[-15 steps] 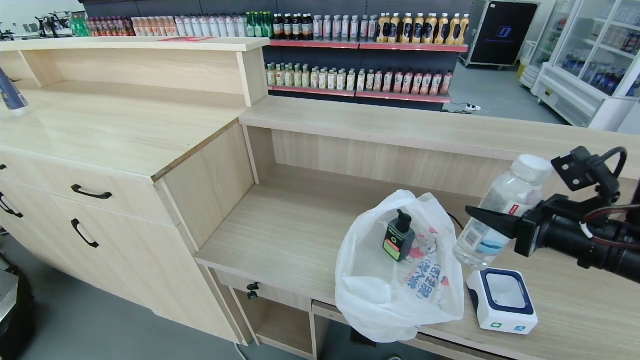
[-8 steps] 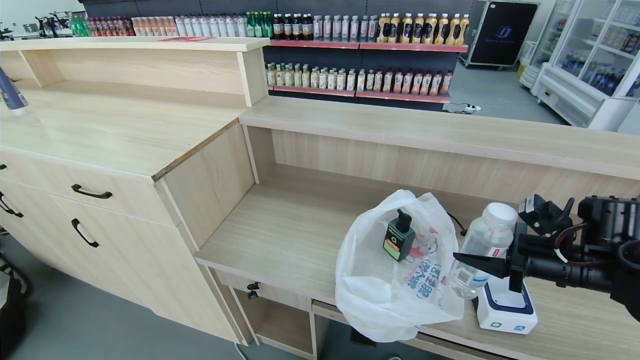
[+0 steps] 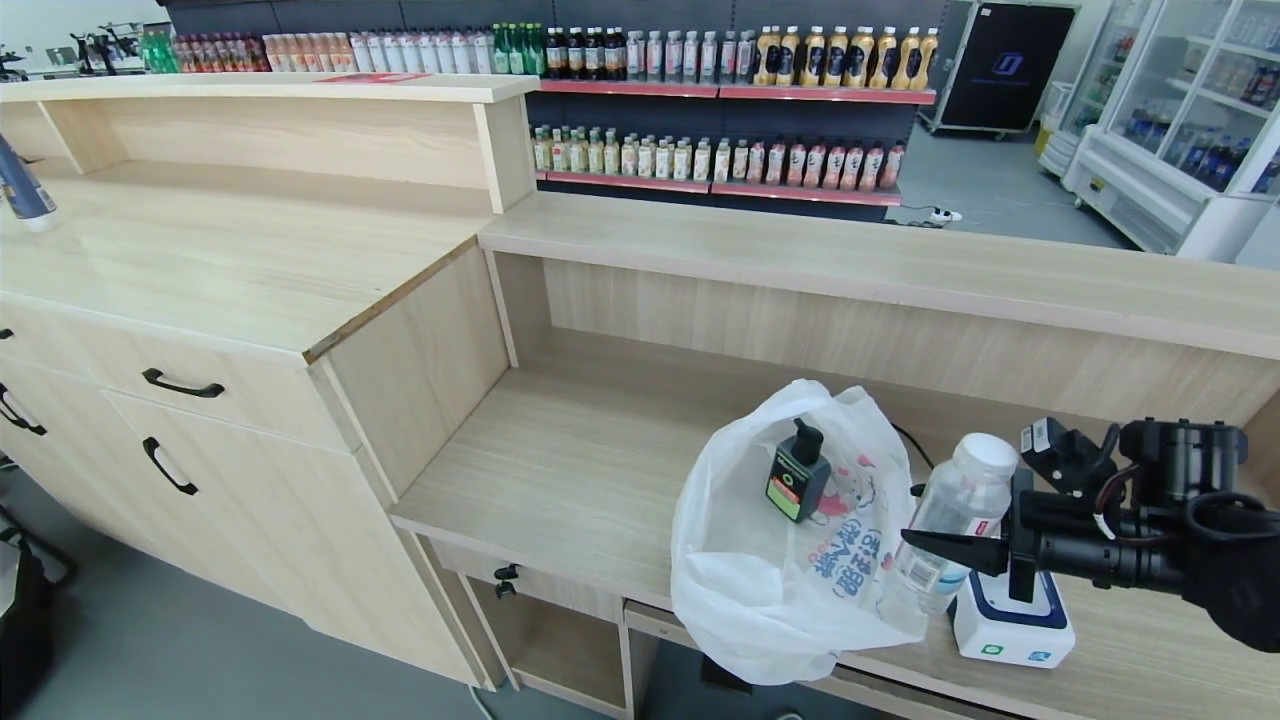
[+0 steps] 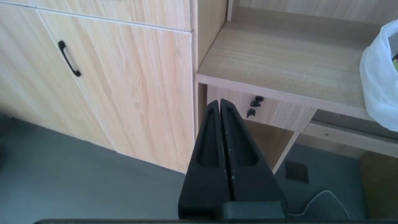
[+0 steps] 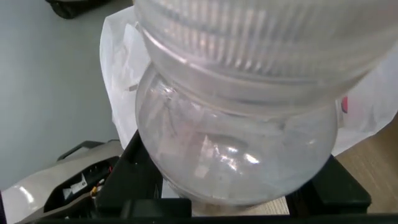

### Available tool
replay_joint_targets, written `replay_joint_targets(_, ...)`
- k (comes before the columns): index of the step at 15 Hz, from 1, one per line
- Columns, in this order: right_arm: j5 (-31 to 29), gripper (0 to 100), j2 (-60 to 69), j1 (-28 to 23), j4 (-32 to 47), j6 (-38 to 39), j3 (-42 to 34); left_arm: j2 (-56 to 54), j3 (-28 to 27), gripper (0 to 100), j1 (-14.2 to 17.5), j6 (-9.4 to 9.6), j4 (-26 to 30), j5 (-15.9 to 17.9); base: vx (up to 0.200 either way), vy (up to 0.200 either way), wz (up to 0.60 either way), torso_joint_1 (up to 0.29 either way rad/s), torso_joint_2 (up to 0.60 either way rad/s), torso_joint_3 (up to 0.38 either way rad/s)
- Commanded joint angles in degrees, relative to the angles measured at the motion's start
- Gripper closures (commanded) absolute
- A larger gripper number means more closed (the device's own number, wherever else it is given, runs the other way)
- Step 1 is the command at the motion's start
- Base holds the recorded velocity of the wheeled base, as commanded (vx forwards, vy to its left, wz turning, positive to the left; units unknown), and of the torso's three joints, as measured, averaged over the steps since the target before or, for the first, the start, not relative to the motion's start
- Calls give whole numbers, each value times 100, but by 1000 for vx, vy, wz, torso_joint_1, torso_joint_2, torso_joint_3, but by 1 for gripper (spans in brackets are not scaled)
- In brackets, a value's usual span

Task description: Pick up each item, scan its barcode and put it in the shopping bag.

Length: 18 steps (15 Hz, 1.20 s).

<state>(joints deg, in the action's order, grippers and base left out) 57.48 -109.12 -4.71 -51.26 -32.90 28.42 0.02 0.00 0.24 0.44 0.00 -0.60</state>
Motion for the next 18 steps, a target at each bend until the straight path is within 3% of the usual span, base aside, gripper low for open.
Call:
replay_joint_targets(1, 35, 100, -110, 57, 28, 29, 41, -2, 0, 100, 2, 0, 0, -2, 0, 0, 0, 0, 0, 0)
replay_joint_targets(18, 334, 100, -892, 532, 2, 135, 771, -2, 0, 100, 2, 0, 0, -2, 0, 0, 0, 0, 0, 0)
